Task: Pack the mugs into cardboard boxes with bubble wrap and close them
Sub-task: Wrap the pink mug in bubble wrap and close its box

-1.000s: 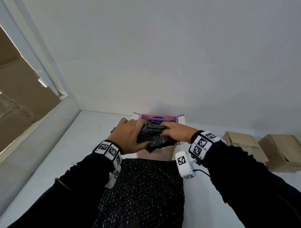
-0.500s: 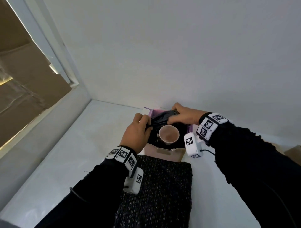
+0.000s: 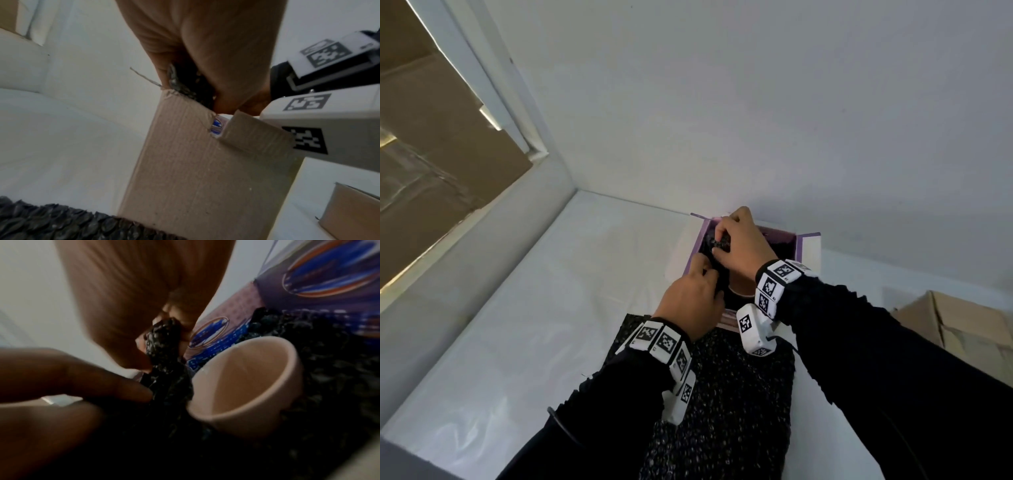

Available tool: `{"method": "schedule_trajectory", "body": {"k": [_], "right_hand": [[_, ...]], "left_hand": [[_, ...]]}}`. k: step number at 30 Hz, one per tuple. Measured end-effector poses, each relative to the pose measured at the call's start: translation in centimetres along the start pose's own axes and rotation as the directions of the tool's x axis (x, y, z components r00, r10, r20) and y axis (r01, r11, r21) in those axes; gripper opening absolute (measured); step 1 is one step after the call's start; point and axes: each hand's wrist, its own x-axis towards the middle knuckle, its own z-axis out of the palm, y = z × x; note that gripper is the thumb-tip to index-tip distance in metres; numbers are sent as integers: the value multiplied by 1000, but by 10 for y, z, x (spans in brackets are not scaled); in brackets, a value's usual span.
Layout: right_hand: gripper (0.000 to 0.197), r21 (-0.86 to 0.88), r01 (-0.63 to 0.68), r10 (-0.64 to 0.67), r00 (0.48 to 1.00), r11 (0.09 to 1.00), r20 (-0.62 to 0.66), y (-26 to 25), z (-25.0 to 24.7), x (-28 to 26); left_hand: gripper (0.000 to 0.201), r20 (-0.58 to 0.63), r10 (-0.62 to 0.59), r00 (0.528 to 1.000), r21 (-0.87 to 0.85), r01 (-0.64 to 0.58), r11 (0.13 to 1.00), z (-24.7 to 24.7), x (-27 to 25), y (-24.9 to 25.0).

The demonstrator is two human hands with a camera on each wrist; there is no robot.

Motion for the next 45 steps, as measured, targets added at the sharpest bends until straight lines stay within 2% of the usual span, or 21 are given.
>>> {"method": "schedule_trajectory", "body": {"k": [3, 5, 6, 8, 10, 12, 16, 19, 22, 26, 29, 32, 34, 36, 38, 40, 43, 45], "right_hand": [[19, 6, -9, 8, 994, 1000, 105, 8, 7, 2], [32, -85, 1, 9, 993, 996, 115, 14, 6, 4], [36, -171, 11, 7, 994, 985, 108, 16, 7, 5], [33, -348, 7, 12, 999, 937, 53, 16, 10, 4], [24, -400, -51, 46, 999, 915, -20, 14, 14, 0], [19, -371, -81, 72, 997, 925, -38, 17, 19, -1], [26, -315, -71, 120, 983, 946, 137, 24, 18, -1], [38, -413, -89, 189, 960, 906, 209, 24, 11, -5], [41, -403, -103, 211, 949, 909, 234, 19, -1, -12], [25, -231, -55, 117, 958, 971, 262, 5, -20, -25], [29, -133, -20, 71, 917, 991, 393, -11, -25, -42], [34, -163, -28, 109, 850, 986, 515, -24, -13, -60], [35, -172, -107, 186, 809, 979, 557, -27, -5, -70], [33, -148, -145, 205, 790, 978, 579, -27, 0, -79], [28, -173, -118, 199, 783, 978, 589, -25, 2, -82], [31, -242, -78, 209, 784, 967, 585, -26, 0, -84], [32, -287, -70, 230, 785, 955, 575, -26, 4, -85], [38, -336, -45, 249, 763, 941, 597, -28, 5, -86]], "left_hand": [[36, -39, 25, 999, 58, -22, 998, 4, -1, 2], [26, -56, 8, 998, 228, 5, 974, 4, -3, 4], [19, -82, -7, 997, 278, 30, 960, 6, -3, 3], [19, -155, 2, 988, 254, 38, 967, 9, -2, -1], [17, -218, 35, 975, 197, 9, 980, 11, 0, -8], [14, -230, 79, 970, 238, -22, 971, 11, -1, -10], [18, -180, 151, 972, 281, -97, 955, 9, -6, -12], [26, -108, 185, 977, 288, -147, 946, 5, -21, -16], [28, -9, 193, 981, 280, -183, 942, 1, -29, -19], [32, 76, 192, 978, 299, -207, 932, 0, -22, -21], [23, 107, 235, 966, 222, -254, 941, -2, -19, -23], [24, 8, 262, 965, 213, -257, 943, -12, -23, -25], [26, -102, 268, 958, 209, -243, 947, -15, -27, -31], [26, -156, 263, 952, 201, -230, 952, -16, -30, -36], [33, -145, 243, 959, 217, -209, 954, -14, -30, -39], [40, -110, 215, 970, 225, -187, 956, -9, -30, -39], [38, -86, 203, 975, 260, -174, 950, -2, -31, -38], [33, -95, 224, 970, 309, -185, 933, 0, -31, -39]]}}
